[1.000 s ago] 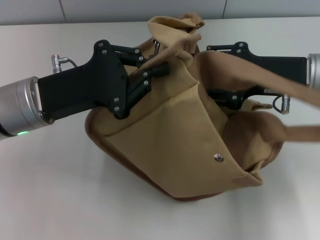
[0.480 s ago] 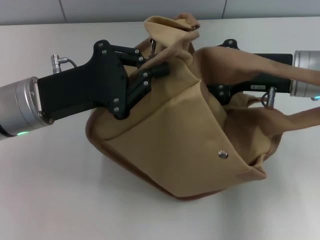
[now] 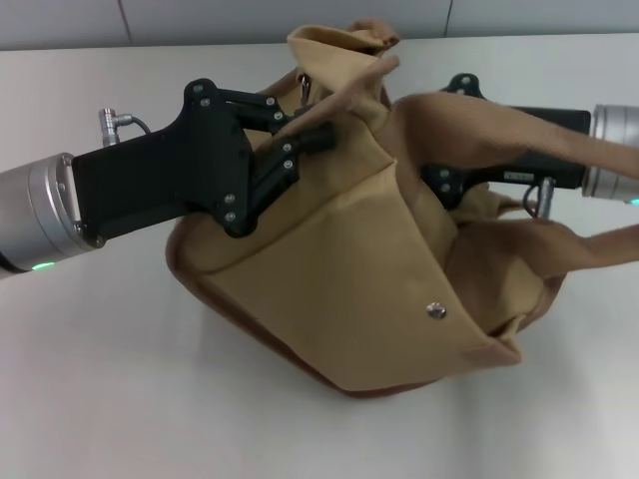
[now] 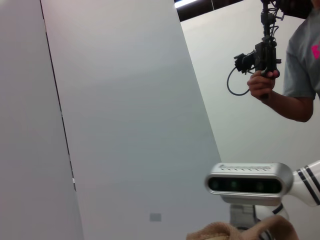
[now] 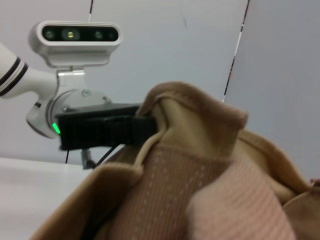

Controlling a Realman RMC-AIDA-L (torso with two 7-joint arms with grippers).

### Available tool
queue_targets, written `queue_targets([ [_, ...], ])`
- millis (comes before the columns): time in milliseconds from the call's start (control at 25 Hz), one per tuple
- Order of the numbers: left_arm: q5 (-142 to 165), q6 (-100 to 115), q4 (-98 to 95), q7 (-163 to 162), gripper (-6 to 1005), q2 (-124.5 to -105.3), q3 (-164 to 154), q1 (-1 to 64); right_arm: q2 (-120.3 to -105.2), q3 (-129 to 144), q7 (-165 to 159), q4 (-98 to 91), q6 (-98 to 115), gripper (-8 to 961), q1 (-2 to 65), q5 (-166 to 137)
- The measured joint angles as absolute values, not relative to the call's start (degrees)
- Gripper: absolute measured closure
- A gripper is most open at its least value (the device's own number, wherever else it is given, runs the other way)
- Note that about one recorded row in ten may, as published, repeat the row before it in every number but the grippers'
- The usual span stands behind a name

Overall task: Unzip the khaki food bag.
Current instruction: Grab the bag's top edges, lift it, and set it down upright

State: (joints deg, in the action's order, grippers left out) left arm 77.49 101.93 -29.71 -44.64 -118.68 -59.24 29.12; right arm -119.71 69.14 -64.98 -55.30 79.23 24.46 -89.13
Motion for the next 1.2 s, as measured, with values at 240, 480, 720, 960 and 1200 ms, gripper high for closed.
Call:
queue_targets([
  [240,77.49,101.95,-29.75,-44.56,939,-118.65,-58.96,28.94,-119.71,69.1,-59.51,-54.91,79.64,949,21.27,-83.93],
  [480,77.47,101.77,-29.95,-44.59,939,-118.65,-58.82,28.83,-119.53,68.67,-57.7,-54.53,80.21,947,19.25,-81.56],
  [720,77.47,102.01,-31.04,-44.34,939,-118.49,-58.78,28.69,-119.16,68.01,-61.3,-51.83,85.25,939,19.64,-81.59],
  [960,77.65,102.04,-32.91,-44.6,939,-118.19,-58.8,28.55,-119.17,67.75,-63.7,-51.75,86.05,931,20.34,-81.82],
  [1200,77.72,102.09,-34.19,-45.01,939,-118.08,-59.13,28.53,-119.13,68.15,-64.94,-51.65,85.85,707,22.08,-82.11],
])
